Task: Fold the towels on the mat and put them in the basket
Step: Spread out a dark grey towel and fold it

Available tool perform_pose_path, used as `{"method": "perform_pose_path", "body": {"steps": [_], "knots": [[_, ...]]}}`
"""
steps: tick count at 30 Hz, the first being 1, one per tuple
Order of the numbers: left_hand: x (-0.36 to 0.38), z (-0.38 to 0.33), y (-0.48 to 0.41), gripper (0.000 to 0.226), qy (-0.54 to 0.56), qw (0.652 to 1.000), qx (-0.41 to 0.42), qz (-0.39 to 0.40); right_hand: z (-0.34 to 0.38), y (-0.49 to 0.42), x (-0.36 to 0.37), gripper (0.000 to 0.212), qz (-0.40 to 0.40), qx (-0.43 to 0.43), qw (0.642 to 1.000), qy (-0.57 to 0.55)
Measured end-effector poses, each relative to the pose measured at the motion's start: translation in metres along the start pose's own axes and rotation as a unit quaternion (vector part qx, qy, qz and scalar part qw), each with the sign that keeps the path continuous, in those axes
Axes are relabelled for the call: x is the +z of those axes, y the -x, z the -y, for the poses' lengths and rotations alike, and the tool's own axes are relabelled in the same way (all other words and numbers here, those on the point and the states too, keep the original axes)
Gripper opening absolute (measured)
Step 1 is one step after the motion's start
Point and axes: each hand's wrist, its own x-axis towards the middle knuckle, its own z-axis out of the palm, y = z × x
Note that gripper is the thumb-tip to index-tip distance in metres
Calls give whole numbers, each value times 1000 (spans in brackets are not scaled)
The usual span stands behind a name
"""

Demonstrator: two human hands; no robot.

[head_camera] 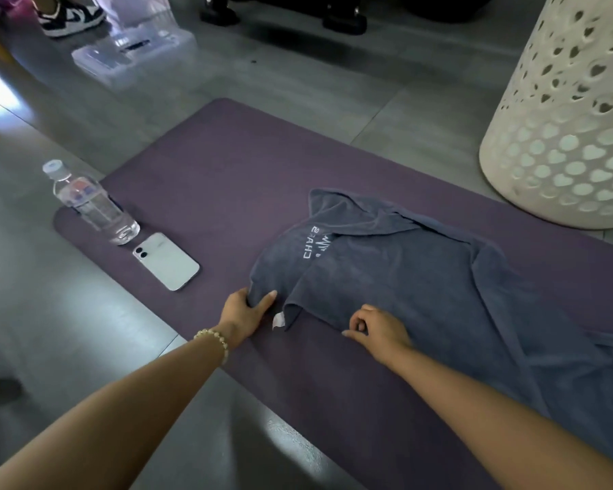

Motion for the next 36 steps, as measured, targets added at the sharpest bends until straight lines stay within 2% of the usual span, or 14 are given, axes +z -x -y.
{"method": "perform_pose_path", "body": {"steps": [2, 5, 7, 9, 11, 14, 18, 20, 22, 23, 25, 27, 31, 36], "knots": [[-7, -1, 1, 26, 68, 998, -5, -11, 7, 0, -3, 24, 30, 19, 999, -37], [-17, -3, 4, 16, 130, 991, -9, -37, 22, 16, 0, 24, 200, 27, 960, -195], [-26, -3, 4, 14, 130, 990, 8, -55, 28, 32, 4, 27, 324, 14, 933, -159], [-35, -1, 3, 13, 120, 991, 29, -55, 29, 41, 5, 29, 366, 0, 928, -70], [-41, 0, 3, 12, 110, 992, 54, -30, 35, 37, 1, 27, 335, 14, 936, -108], [-33, -6, 11, 14, 83, 988, 118, 47, 66, 20, -11, 22, 184, 67, 926, -324], [-3, -34, 28, 28, 25, 957, 226, 182, 98, -7, -27, 46, 129, 131, 810, -557], [9, -48, 32, 43, -5, 939, 223, 260, 98, -11, -33, 56, 109, 161, 791, -580], [16, -65, 37, 29, -16, 938, 203, 280, 89, -9, -39, 53, 69, 180, 799, -570], [19, -76, 38, 24, 8, 948, 187, 257, 82, -7, -43, 49, 46, 183, 799, -571], [25, -93, 34, 34, 61, 966, 177, 177, 65, 0, -52, 41, 9, 187, 786, -589], [38, -105, 22, 25, 7, 958, 260, 122, 48, 12, -64, 35, -13, 186, 781, -596], [96, -144, 22, 48, -193, 849, 430, 237, 9, 51, -97, 23, -78, 163, 797, -577], [180, -212, 61, 27, -154, 822, 386, 390, -73, 144, -149, 31, -151, 211, 779, -570]]}}
